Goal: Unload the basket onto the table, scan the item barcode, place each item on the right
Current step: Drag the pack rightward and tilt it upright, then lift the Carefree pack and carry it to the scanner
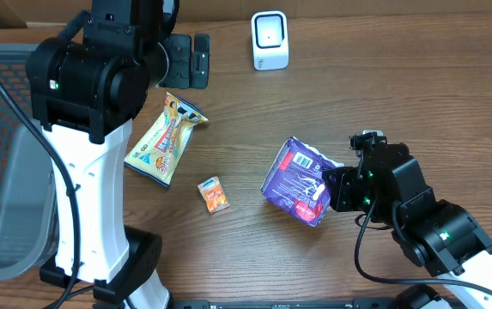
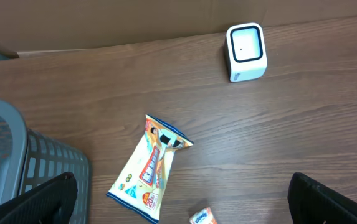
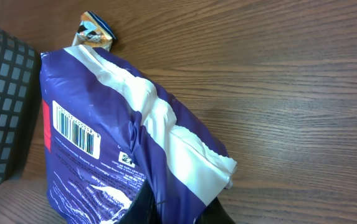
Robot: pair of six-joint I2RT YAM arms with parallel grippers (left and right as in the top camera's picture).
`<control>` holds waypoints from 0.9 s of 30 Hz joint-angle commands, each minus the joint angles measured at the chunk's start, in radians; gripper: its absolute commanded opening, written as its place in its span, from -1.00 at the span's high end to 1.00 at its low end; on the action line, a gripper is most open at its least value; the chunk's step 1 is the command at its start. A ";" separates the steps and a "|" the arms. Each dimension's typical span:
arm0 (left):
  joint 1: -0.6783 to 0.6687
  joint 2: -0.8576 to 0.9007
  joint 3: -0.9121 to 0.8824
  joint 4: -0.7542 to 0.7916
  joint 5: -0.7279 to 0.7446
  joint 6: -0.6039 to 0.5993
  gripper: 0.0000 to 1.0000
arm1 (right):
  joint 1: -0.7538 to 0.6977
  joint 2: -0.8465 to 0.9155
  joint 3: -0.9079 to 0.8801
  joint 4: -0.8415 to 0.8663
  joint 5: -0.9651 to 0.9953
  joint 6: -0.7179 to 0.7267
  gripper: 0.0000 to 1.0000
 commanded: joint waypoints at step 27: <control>0.005 0.009 -0.004 0.002 0.007 0.013 -1.00 | -0.004 0.698 -0.022 1.539 0.810 -0.932 0.92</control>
